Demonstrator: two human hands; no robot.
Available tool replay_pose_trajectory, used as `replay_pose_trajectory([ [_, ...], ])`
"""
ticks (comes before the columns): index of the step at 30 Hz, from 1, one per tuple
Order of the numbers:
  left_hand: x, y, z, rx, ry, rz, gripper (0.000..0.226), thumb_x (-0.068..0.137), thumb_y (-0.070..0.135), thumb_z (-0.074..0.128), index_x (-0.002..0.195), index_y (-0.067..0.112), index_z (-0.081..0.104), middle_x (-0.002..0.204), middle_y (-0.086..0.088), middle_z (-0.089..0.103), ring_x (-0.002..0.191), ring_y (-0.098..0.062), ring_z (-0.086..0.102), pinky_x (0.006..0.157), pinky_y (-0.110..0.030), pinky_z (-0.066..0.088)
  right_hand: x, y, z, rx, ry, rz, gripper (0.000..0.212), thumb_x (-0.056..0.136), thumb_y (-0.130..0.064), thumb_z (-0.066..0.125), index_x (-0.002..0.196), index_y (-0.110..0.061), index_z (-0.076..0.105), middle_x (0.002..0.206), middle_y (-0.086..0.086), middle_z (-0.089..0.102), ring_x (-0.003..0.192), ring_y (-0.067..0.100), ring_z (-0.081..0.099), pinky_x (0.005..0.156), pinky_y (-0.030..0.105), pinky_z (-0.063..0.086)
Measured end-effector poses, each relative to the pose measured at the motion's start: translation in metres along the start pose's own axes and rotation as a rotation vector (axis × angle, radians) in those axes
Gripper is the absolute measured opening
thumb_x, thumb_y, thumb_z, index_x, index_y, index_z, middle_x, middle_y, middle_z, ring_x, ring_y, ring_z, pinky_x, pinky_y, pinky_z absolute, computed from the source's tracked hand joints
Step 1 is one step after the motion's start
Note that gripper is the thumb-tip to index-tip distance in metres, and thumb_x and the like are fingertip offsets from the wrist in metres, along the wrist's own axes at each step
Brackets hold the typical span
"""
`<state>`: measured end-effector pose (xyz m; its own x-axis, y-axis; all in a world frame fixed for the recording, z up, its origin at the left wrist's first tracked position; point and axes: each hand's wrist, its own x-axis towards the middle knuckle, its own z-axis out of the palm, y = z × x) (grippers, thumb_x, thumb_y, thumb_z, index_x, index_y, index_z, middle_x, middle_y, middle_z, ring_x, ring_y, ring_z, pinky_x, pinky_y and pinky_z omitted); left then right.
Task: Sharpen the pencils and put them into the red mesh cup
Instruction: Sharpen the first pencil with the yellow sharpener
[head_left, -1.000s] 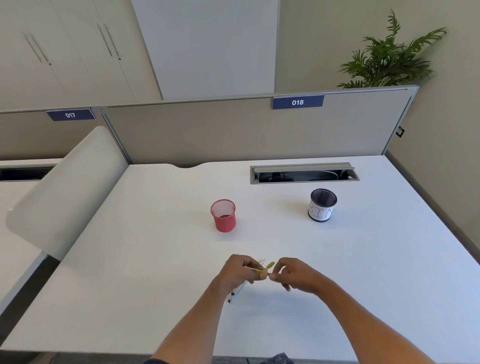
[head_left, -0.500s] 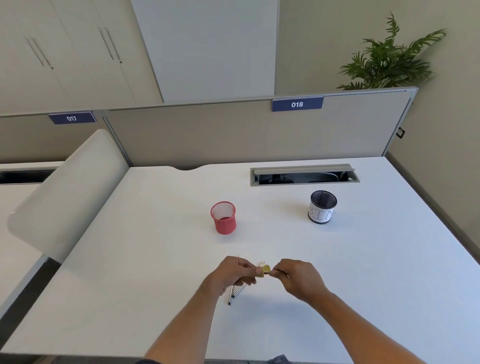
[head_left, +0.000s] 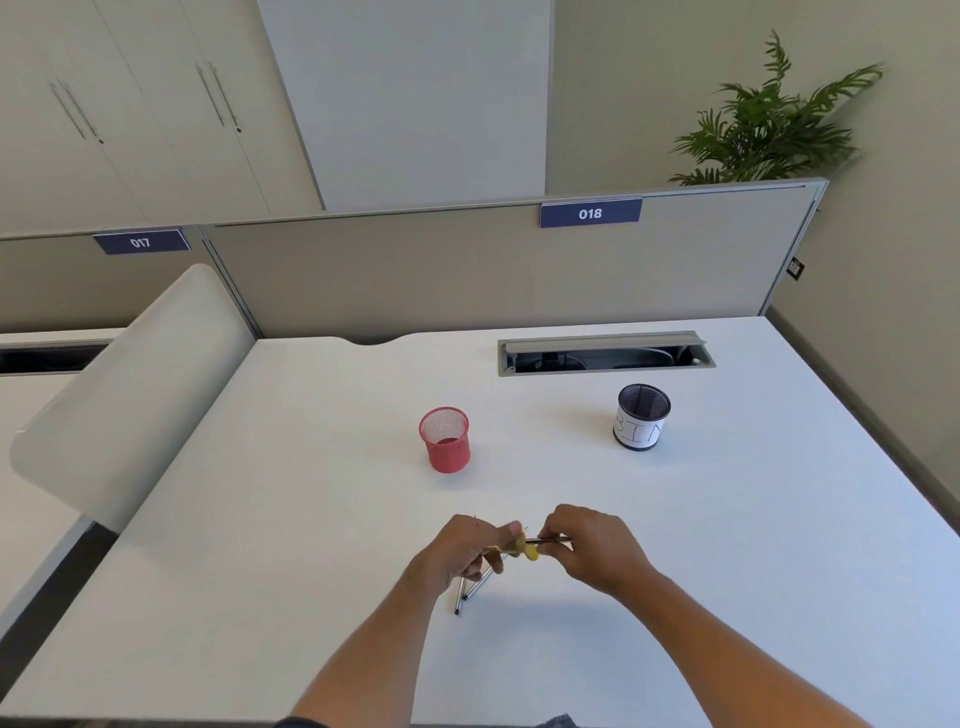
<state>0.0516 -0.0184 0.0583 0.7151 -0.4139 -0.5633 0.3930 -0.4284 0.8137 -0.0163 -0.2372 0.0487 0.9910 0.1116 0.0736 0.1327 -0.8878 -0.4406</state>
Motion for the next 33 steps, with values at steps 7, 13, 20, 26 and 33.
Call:
replay_pose_trajectory([
  [7,0.004,-0.003,0.004,-0.117,-0.024,0.001,0.052,0.08,0.051,0.079,0.091,0.0,0.08,0.058,-0.005,0.053,0.052,-0.015,0.033,0.052,-0.02,0.036,-0.003,-0.001,0.005,-0.003,0.157,-0.015,0.016,0.092,-0.044,0.068,0.086,-0.031,0.076,0.081,-0.014,0.069,0.078,0.007,0.061,0.06,0.03,0.05],
  [13,0.007,-0.006,0.005,0.033,-0.016,0.056,0.029,0.075,0.025,0.089,0.092,0.004,0.079,0.07,-0.008,0.068,0.059,-0.013,0.057,0.055,-0.019,0.038,0.006,0.002,-0.004,0.309,-0.292,0.32,0.031,0.087,-0.056,0.061,0.076,-0.032,0.077,0.053,-0.01,0.054,0.051,0.006,0.046,0.055,0.027,0.038],
  [20,0.01,-0.013,0.008,0.087,0.032,0.153,0.024,0.071,0.007,0.09,0.093,0.012,0.084,0.072,0.008,0.074,0.062,0.0,0.062,0.059,-0.012,0.046,0.004,-0.003,-0.006,0.498,-0.456,0.344,0.04,0.094,-0.051,0.059,0.073,-0.023,0.077,0.053,-0.007,0.051,0.044,0.003,0.042,0.052,0.023,0.033],
  [26,0.008,-0.011,0.009,0.127,0.017,0.164,0.024,0.07,0.01,0.091,0.093,0.011,0.084,0.071,0.005,0.073,0.064,-0.005,0.063,0.061,-0.016,0.049,-0.002,-0.001,-0.007,0.695,-0.527,0.413,0.032,0.09,-0.046,0.065,0.093,-0.014,0.074,0.056,0.0,0.06,0.046,0.013,0.036,0.044,0.022,0.024],
  [33,-0.001,-0.009,0.007,0.096,-0.093,-0.082,0.044,0.089,0.055,0.07,0.071,0.017,0.081,0.056,0.004,0.064,0.044,-0.009,0.043,0.049,-0.02,0.035,-0.007,-0.003,-0.005,0.316,-0.267,0.216,0.011,0.084,-0.042,0.07,0.087,-0.033,0.064,0.084,-0.021,0.069,0.063,0.001,0.056,0.065,0.025,0.046],
])
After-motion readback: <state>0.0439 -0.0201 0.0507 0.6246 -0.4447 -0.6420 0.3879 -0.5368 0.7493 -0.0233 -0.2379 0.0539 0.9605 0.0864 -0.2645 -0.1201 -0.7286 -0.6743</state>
